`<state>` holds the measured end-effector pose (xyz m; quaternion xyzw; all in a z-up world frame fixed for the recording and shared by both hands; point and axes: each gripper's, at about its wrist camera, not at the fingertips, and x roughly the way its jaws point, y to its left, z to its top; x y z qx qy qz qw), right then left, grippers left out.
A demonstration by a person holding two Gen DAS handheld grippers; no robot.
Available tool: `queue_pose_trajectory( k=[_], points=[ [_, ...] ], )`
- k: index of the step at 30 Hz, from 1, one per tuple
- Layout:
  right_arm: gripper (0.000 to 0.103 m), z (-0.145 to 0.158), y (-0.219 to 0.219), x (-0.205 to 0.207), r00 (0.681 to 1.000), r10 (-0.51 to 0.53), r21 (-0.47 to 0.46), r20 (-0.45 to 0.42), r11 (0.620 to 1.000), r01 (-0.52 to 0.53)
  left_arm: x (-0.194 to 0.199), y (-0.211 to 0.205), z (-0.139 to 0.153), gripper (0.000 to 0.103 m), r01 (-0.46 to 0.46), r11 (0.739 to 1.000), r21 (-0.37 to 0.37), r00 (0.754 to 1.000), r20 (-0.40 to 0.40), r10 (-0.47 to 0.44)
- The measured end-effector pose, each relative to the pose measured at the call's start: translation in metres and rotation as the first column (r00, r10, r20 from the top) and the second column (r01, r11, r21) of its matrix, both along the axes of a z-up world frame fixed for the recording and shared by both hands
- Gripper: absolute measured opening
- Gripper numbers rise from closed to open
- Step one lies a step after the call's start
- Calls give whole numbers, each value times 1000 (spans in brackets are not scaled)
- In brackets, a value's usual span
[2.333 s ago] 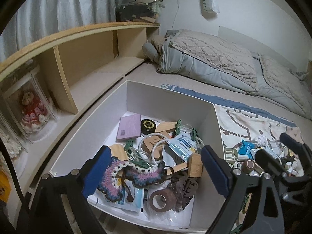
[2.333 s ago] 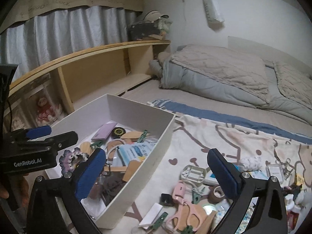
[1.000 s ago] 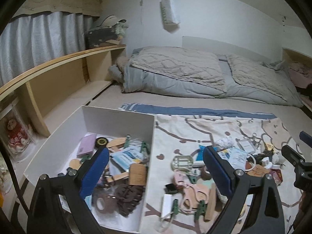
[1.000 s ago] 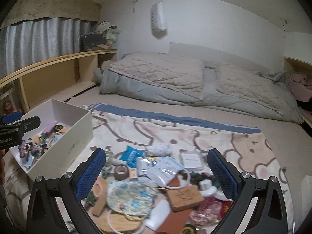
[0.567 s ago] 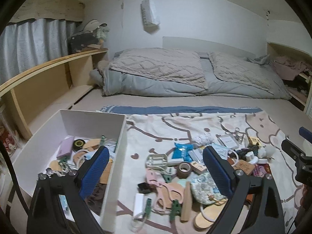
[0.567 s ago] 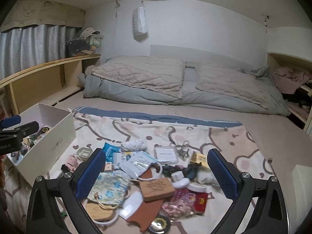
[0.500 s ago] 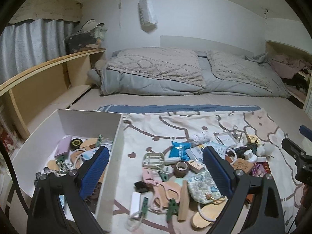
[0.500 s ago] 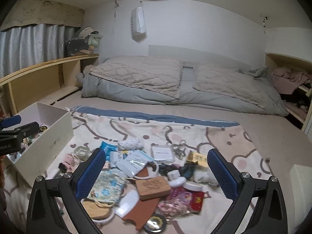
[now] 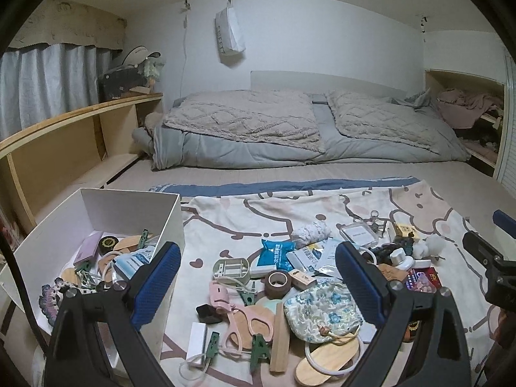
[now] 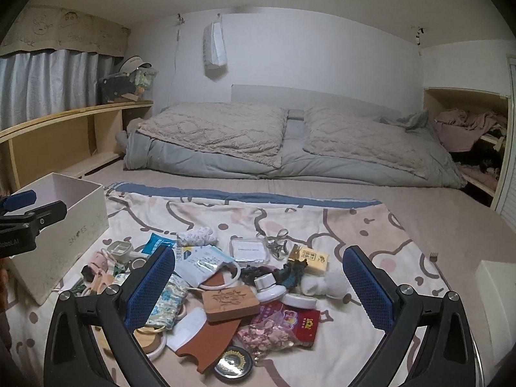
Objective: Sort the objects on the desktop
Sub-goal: 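Move both tools over the pile and lower them toward the items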
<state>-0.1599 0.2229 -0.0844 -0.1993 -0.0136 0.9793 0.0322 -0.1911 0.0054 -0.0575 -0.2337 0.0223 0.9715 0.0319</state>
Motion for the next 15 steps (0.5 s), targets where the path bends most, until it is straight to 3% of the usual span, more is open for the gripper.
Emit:
queue_pose_trajectory(
  k=[15],
  points=[
    [103, -17, 12, 0, 1000, 10, -36, 11, 999, -9, 15, 13, 0, 103, -16, 999, -45, 995, -102, 11]
  ],
)
